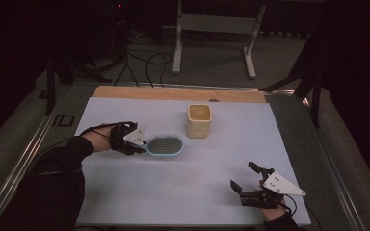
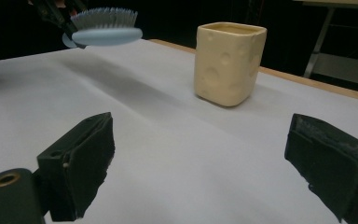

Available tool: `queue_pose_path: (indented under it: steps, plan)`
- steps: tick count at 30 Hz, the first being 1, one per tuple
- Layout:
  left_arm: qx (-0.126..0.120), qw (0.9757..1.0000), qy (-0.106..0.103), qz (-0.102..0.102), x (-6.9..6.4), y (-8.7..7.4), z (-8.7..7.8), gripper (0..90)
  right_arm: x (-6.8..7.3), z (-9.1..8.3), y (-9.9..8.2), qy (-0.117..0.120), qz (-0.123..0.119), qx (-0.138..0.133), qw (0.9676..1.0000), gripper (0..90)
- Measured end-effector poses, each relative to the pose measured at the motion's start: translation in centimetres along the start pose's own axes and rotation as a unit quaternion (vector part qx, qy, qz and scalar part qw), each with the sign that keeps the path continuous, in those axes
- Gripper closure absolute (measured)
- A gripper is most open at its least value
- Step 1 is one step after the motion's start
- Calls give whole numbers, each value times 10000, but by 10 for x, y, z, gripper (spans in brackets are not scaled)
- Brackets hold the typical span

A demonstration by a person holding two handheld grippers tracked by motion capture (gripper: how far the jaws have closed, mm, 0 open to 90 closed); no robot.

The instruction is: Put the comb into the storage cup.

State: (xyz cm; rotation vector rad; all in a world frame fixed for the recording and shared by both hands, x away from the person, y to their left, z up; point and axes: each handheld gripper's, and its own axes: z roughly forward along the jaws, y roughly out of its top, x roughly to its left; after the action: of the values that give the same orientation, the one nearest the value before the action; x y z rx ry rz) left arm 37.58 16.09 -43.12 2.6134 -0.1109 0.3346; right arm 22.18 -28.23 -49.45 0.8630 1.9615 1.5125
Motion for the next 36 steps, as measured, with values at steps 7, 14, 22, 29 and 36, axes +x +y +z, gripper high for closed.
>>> queue_pose_path:
  steps: [7,14,22,29,36]
  plan:
    - [-440,9988,31,-231,5,3,-10,712,0,0,0,7,-5,1,10000,82]
    - [-773,9962,85,-379,10,7,-19,713,0,0,0,5,5,-14,10000,81]
    - [-1177,9909,189,-631,12,10,-24,712,-1,0,0,-3,7,-32,10000,81]
    - [-1460,9850,278,-875,17,13,-29,713,-1,0,0,0,11,-42,10000,82]
    - [-1747,9769,415,-1161,22,16,-34,712,-1,0,1,-8,16,-37,10000,82]
